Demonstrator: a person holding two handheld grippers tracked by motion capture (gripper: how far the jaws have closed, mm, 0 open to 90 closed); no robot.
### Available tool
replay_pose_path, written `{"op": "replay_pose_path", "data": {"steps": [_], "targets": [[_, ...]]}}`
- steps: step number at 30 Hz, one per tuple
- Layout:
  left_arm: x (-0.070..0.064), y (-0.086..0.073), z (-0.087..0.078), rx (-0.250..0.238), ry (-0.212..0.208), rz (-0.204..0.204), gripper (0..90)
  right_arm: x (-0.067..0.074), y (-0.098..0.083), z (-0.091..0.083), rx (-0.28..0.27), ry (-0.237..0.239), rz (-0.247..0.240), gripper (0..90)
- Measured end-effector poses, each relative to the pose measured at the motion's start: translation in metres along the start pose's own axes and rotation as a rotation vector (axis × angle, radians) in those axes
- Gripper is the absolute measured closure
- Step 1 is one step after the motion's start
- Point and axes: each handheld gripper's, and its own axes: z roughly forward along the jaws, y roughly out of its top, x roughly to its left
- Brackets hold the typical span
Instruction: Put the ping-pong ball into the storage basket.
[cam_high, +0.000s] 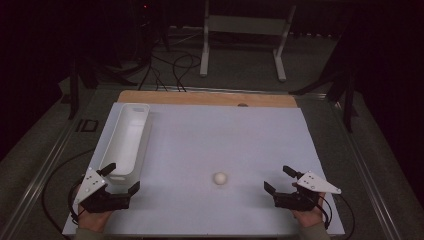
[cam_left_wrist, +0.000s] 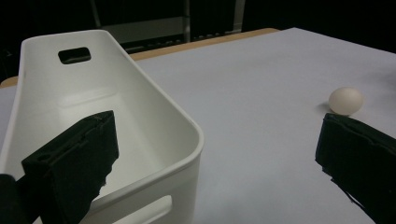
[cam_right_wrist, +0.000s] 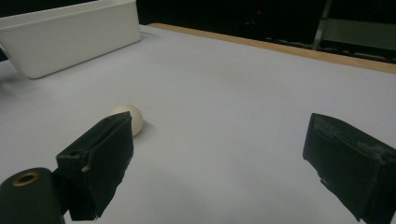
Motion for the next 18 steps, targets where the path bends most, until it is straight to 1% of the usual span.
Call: {"op": "replay_pose_path", "data": {"steps": [5,12,18], "targets": [[-0.002,0.003,0.000,-0.001,-0.002,0.009,0.0,-0.001,-0.001,0.001,0.005,0.002,0.008,8.3],[-0.005,0.007,-0.001,-0.003,-0.004,0.016,0.0,0.000,-0.002,0.003,0.009,-0.001,0.002,8.3],[-0.006,0.010,-0.001,0.000,0.006,0.007,0.0,0.000,-0.002,0.003,0.005,-0.010,-0.003,8.3]]}}
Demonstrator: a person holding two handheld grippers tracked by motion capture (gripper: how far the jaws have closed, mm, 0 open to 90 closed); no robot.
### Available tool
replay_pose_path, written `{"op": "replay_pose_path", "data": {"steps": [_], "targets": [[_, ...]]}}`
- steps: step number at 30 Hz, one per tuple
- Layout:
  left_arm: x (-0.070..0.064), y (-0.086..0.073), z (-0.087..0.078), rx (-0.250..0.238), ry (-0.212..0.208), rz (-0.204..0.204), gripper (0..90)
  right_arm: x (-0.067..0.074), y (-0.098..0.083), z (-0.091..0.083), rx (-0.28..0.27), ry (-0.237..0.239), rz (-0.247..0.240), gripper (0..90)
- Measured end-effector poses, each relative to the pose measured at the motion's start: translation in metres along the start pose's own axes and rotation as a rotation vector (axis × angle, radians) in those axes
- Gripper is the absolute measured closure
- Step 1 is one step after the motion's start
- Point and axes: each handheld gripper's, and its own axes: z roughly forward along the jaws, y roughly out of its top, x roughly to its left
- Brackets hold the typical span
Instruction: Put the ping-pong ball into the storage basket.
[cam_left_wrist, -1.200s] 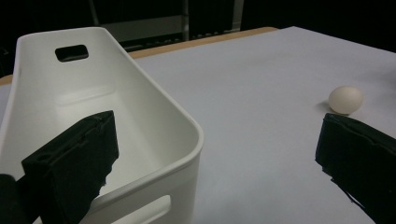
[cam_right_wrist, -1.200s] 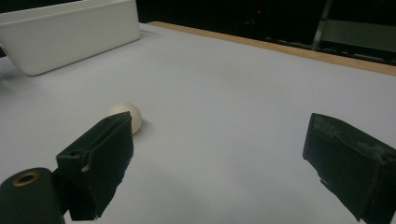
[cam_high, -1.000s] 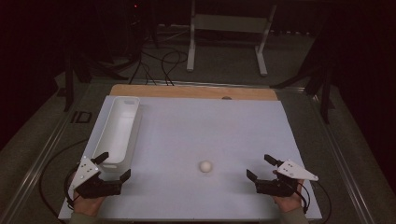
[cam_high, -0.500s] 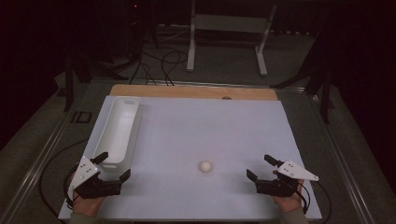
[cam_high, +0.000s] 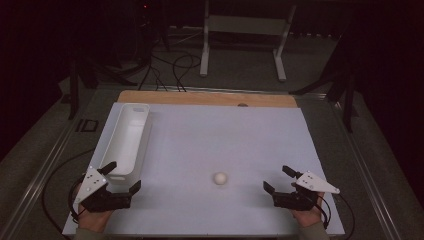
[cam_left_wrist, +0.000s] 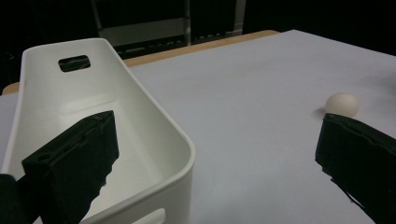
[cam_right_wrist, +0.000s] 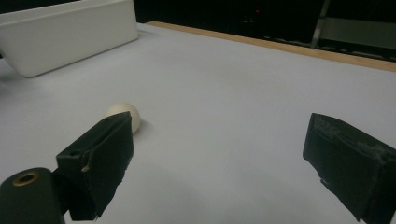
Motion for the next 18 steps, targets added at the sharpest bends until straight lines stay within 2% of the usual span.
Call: {"op": "replay_pose_path", "data": {"steps": [7,18], "targets": [[-0.003,0.011,-0.003,0.004,0.003,0.007,0.0,0.000,0.002,-0.002,-0.014,-0.007,0.003,8.3],[-0.005,0.029,0.000,0.017,-0.041,0.008,0.0,0.001,0.002,0.002,-0.009,0.001,-0.010,8.3]]}}
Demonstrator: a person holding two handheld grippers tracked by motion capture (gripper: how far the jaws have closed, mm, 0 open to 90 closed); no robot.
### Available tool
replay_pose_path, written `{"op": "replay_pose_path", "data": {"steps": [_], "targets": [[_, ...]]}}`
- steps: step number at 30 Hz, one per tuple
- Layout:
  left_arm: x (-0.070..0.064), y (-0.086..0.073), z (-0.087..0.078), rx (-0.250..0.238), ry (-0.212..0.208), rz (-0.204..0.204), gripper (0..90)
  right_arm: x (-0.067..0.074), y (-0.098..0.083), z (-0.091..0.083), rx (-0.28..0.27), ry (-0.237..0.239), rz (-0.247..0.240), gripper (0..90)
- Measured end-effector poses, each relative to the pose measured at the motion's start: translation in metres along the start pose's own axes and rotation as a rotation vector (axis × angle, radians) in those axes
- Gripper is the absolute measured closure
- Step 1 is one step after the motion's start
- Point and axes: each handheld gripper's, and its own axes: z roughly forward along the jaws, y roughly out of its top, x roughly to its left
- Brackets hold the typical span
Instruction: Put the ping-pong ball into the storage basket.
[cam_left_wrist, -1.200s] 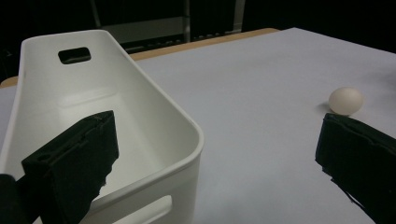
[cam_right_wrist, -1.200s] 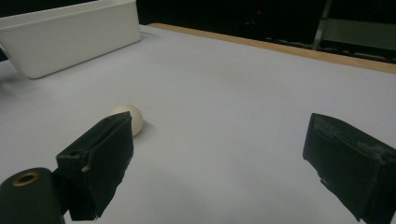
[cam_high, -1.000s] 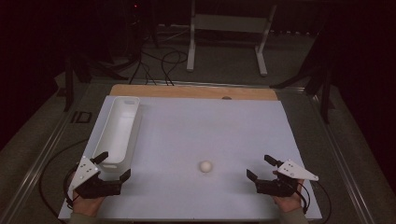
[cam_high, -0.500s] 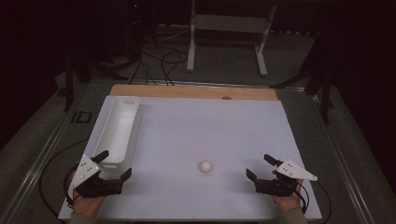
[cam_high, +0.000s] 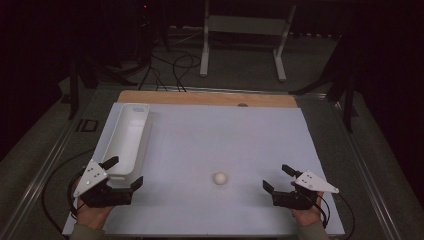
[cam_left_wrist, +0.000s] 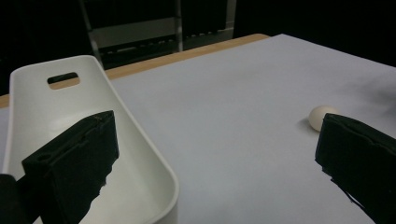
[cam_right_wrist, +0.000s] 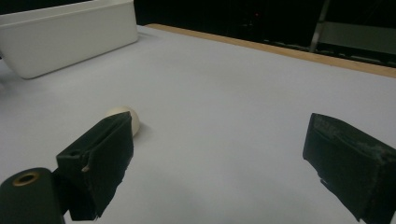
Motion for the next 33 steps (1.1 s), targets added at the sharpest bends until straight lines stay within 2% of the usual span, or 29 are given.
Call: {"op": "replay_pose_path", "data": {"steps": [11,16,33], "targets": [[0.001,0.010,0.008,0.040,-0.036,-0.023,0.0,-0.001,-0.001,0.002,0.011,0.003,-0.008,8.3],[0.000,0.013,0.013,0.060,-0.048,-0.020,0.0,-0.001,-0.001,0.001,0.006,-0.004,-0.001,8.3],[-0.009,0.026,0.030,0.101,-0.086,0.038,0.0,0.000,-0.002,0.000,-0.009,-0.002,0.008,8.4]]}}
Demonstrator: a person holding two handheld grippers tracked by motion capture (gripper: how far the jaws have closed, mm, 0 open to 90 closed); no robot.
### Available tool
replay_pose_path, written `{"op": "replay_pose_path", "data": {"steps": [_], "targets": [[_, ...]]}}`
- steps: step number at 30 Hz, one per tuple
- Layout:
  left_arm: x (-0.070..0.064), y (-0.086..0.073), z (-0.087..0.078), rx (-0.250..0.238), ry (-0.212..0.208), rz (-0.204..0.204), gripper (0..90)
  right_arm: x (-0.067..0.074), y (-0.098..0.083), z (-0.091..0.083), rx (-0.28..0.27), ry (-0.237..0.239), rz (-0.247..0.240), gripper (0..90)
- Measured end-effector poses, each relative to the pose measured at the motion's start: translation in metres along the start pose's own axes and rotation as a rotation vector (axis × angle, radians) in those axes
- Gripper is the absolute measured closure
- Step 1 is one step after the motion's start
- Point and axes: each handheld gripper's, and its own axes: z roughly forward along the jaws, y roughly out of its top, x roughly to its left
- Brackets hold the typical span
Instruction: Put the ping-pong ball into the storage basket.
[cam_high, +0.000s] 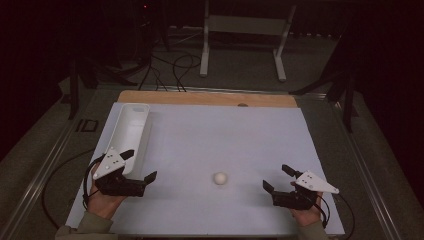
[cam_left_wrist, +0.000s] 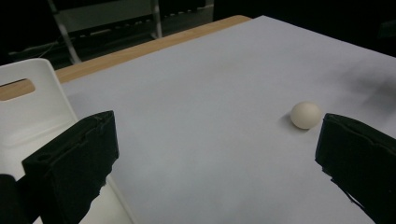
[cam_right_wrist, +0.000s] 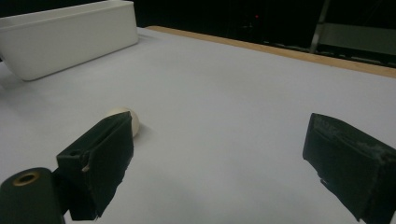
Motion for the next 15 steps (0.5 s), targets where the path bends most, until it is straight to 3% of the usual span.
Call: {"op": "replay_pose_path", "data": {"steps": [15], "targets": [[-0.007,0.011,0.013,0.025,-0.028,0.037,0.0,0.000,0.000,-0.001,-0.017,0.006,-0.005,8.7]]}}
